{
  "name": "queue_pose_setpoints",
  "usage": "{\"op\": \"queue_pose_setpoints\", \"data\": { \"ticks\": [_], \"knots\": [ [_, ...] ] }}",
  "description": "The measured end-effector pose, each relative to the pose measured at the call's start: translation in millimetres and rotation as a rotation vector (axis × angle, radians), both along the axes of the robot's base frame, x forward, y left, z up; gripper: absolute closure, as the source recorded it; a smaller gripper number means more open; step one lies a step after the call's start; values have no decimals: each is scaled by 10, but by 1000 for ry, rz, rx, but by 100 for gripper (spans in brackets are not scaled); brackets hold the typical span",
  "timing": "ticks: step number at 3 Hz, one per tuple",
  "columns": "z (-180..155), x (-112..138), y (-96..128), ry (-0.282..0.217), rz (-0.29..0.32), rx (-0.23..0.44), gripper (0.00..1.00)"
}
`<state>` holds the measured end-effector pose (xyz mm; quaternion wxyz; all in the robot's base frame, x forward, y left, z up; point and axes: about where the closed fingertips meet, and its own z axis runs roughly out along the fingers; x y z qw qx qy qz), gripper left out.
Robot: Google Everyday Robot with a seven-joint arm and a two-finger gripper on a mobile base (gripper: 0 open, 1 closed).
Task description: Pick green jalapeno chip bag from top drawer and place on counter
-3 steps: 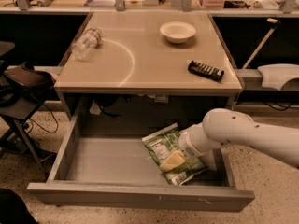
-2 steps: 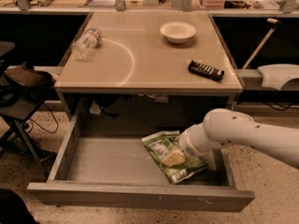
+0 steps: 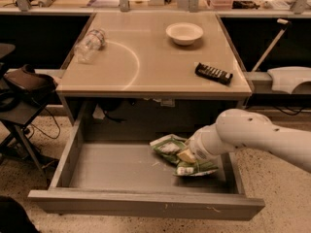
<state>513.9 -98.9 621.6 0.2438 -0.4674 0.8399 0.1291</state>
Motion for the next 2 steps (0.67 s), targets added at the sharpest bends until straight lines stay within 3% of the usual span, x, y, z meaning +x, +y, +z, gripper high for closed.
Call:
{"op": "queue_pose_setpoints", "data": {
  "ticks": [1,2],
  "knots": [
    [730,20,-268,-78,-43,-36,100],
    [1830,38,-527,-203,-90,-105,100]
  ]
}}
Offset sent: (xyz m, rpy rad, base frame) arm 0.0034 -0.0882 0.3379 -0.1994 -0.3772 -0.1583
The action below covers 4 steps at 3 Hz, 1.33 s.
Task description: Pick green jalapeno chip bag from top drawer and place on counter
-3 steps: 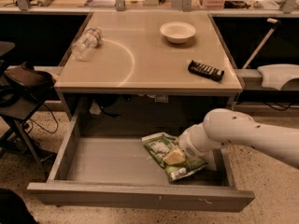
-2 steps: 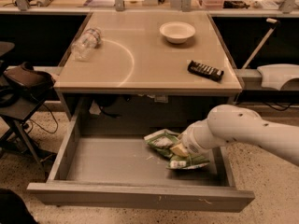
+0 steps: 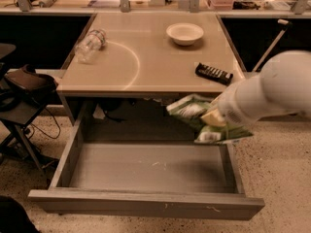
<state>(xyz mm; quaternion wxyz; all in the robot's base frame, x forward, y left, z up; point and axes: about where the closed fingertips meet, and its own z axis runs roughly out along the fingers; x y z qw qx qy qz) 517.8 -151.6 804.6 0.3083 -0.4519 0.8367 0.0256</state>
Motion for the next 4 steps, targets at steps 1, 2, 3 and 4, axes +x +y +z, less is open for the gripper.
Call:
{"op": "queue_pose_setpoints", "data": {
  "ticks": [1,2,3,4],
  "knots": [
    [1043,23,-161,-119,-57,-59,100],
    [1883,134,-116,-211,-108,-98,100],
    [2396,463,232,-262,-101,-85,100],
    [2676,1000,1023,-293,-11,24,100]
  ]
}}
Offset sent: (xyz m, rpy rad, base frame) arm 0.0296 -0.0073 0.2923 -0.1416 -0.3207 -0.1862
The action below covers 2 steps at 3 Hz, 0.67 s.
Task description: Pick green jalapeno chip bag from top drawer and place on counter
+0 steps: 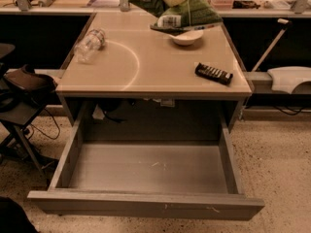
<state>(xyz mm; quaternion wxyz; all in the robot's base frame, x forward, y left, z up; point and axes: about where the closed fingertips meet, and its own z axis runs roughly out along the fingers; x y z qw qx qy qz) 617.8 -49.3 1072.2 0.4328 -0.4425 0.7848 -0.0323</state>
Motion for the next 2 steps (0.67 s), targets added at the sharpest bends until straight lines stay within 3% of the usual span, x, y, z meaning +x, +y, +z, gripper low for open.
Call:
{"op": "queue_pose_setpoints", "data": {
  "ticks": [1,2],
  "knots": [
    [-1,0,-1,0,0,0,100],
    [-207,375,120,-4,15,65,100]
  ]
}}
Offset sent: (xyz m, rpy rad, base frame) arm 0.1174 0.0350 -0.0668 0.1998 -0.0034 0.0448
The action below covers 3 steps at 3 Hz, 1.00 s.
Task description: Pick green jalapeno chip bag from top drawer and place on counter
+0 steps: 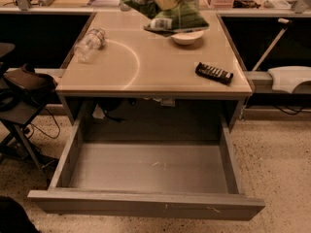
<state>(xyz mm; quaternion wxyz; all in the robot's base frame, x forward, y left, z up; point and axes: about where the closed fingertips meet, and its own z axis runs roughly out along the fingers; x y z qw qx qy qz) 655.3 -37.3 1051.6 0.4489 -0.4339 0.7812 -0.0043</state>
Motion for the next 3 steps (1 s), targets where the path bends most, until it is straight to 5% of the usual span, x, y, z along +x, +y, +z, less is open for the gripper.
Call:
{"op": "queue_pose_setpoints", "data": {
  "ticks": [2,3],
  "knots": [
    [-1015,1307,352,39,-67,117,100],
    [-1487,1385,186,91,-100,102,100]
  ]
}}
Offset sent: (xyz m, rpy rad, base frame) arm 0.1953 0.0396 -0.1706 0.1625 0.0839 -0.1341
